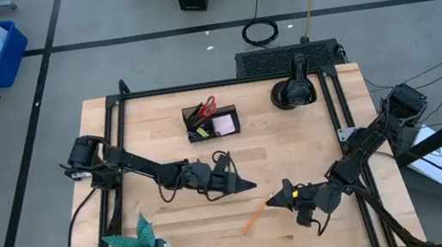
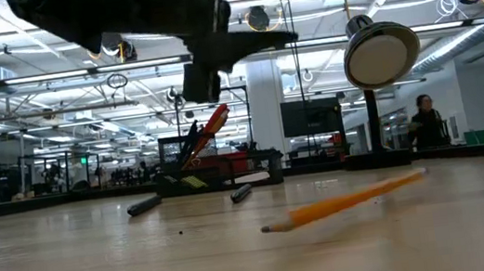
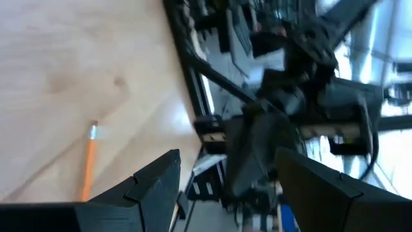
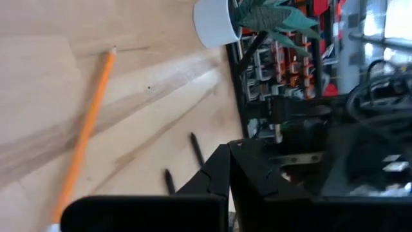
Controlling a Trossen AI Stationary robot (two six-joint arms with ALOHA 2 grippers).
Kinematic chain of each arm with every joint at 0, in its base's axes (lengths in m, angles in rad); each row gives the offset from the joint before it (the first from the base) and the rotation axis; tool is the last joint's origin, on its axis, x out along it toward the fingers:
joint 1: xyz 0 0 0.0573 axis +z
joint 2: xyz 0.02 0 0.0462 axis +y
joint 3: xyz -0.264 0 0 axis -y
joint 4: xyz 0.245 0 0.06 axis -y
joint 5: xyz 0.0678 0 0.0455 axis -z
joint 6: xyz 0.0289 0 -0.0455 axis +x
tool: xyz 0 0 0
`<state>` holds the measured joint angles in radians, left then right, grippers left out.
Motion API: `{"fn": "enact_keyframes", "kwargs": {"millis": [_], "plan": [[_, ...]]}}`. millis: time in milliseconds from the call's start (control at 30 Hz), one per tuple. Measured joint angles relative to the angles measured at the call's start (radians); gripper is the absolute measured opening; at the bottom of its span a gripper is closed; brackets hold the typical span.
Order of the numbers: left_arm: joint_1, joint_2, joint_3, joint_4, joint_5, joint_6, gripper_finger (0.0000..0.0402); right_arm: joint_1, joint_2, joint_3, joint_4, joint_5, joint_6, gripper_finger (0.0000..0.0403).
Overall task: Pick and place office supplies into organizer
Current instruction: Put the orange pencil into the black desk organizer
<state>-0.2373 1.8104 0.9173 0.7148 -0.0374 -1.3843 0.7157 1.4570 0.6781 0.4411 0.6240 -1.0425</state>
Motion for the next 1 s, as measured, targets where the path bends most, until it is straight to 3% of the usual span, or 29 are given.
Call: {"fn": "enact_keyframes", "kwargs": {"millis": [167, 300, 433, 600, 800, 867, 1000], "plan": [[0.000, -0.010, 0.024, -0.009, 0.045, 0.067, 0.0257, 0.029, 0.000, 0.000, -0.066, -0.001, 0.141, 0.0000], [0.000, -0.030, 0.024, -0.002, 0.066, 0.181, 0.0257, 0.035, -0.006, 0.000, -0.073, -0.041, 0.440, 0.0000], [-0.006, -0.033, 0.024, -0.004, 0.125, 0.286, 0.0257, -0.017, -0.039, 0.000, -0.136, -0.265, 0.652, 0.0007], [-0.015, -0.033, 0.023, -0.007, 0.127, 0.334, 0.0257, -0.158, -0.055, -0.002, -0.205, -0.565, 0.900, 0.0037], [-0.020, -0.033, 0.023, -0.009, 0.159, 0.431, 0.0257, -0.285, -0.055, -0.099, -0.126, -0.702, 0.922, 0.0088], [-0.024, -0.033, 0.023, -0.012, 0.178, 0.480, 0.0257, -0.320, -0.054, -0.168, -0.026, -0.732, 0.926, 0.0101], [-0.043, -0.033, 0.023, -0.009, 0.115, 0.530, 0.0257, -0.368, -0.054, -0.314, 0.218, -0.754, 0.914, 0.0119]]}}
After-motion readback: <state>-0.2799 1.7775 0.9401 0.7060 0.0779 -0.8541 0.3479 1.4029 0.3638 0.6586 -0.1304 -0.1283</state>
